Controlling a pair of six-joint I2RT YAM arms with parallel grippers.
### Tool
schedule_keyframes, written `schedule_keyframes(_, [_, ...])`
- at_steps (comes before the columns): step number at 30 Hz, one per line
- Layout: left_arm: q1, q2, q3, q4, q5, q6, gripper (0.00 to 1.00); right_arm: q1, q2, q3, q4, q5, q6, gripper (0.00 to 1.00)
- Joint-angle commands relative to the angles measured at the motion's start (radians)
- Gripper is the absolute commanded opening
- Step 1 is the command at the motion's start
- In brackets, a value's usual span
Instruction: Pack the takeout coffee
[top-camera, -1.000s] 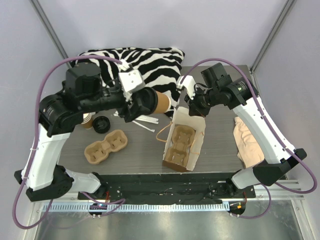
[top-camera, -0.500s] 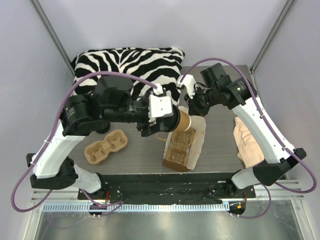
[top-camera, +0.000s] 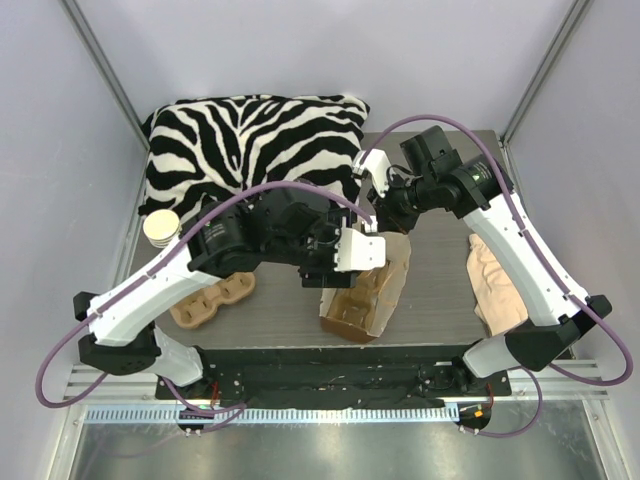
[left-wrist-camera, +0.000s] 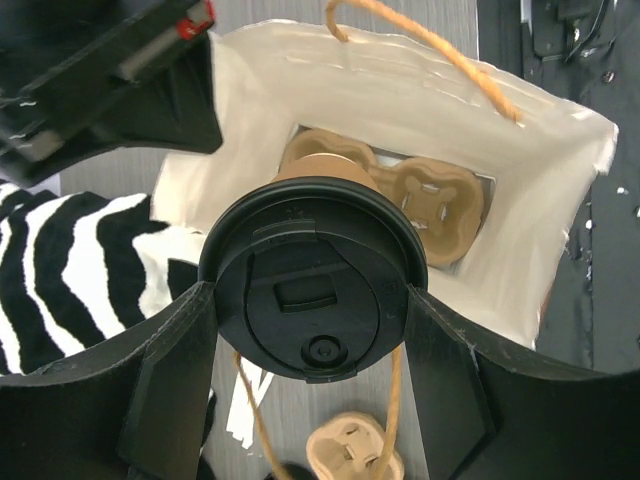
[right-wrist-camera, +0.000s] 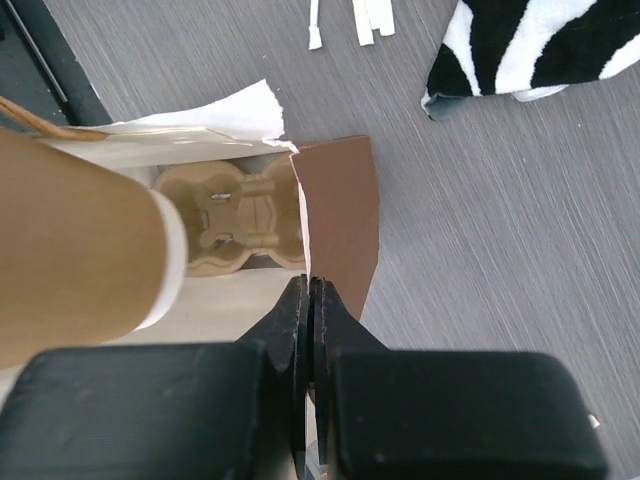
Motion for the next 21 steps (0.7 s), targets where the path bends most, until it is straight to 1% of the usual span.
schedule_keyframes(1, [-0.004,0.003,-0.055,0.093,-0.027,0.049,0.2,0.005,-0.021,0.016,0.036,-0.035,0.03,0.01])
schedule_keyframes(4, [-0.006,0.017,-0.071,0.118,-0.016,0.059,0.2,0.005,-0.027,0.002,0.044,-0.038,0.05,0.01])
schedule_keyframes(10, [-0.027,0.068,-0.093,0.112,-0.014,0.059,0.2,0.005,-0.045,-0.042,0.056,-0.065,0.084,0.01])
schedule_keyframes(13, [-0.027,0.053,-0.178,0.167,-0.017,0.052,0.19,0.005,-0.073,-0.074,0.058,-0.093,0.097,0.01])
schedule_keyframes(14, [-0.026,0.036,-0.228,0.187,-0.023,0.048,0.19,0.005,-0.096,-0.099,0.059,-0.102,0.102,0.01])
schedule_keyframes(19, [-0.023,-0.023,-0.374,0.326,-0.021,0.019,0.18,0.005,-0.166,-0.183,0.082,-0.133,0.156,0.01])
schedule_keyframes(20, [-0.018,-0.035,-0.414,0.346,-0.019,0.008,0.18,0.005,-0.179,-0.217,0.085,-0.152,0.182,0.03])
schedule_keyframes(21, [-0.017,-0.049,-0.431,0.369,-0.008,0.003,0.18,0.005,-0.193,-0.235,0.088,-0.165,0.191,0.17])
